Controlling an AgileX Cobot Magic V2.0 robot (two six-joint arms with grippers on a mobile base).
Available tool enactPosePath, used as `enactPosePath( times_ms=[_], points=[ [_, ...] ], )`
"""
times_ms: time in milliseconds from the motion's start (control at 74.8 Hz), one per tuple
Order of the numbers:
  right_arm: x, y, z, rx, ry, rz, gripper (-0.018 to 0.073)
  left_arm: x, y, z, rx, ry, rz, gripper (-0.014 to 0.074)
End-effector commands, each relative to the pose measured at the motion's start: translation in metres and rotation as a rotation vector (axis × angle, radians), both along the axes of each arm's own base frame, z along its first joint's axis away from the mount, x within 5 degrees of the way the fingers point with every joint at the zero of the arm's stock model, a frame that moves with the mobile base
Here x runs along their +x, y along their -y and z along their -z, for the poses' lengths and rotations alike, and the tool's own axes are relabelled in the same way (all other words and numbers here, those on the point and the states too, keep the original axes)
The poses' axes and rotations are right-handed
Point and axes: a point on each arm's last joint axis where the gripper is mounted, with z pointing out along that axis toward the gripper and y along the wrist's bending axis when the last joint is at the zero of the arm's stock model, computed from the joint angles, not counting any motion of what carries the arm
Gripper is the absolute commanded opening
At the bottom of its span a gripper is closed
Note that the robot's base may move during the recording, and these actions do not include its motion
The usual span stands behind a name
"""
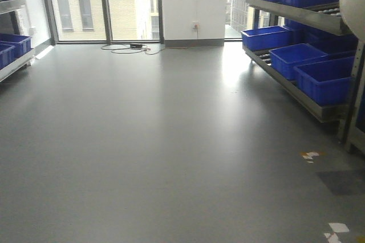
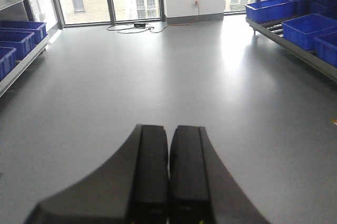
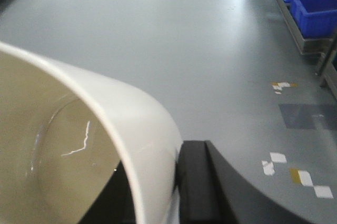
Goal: Move white bin to right shelf second layer
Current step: 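Turn the base along the crate shelving toward the windows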
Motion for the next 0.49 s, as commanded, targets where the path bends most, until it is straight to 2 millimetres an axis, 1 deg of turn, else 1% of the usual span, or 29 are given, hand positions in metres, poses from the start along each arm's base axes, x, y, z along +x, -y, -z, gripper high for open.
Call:
enactPosePath(
  times_ms=[0, 481],
  points=[
    [0.0012, 0.0011, -0.0186, 0.013, 0.127, 0.014, 0.0056, 0.0007, 0.0003, 0.0038, -0.011, 0.064, 0.004, 0.0085],
    [0.0012, 0.0011, -0.0186, 0.013, 0.127, 0.014, 0.0056, 0.0007, 0.0003, 0.0038, -0.011, 0.064, 0.004, 0.0085]
  ],
)
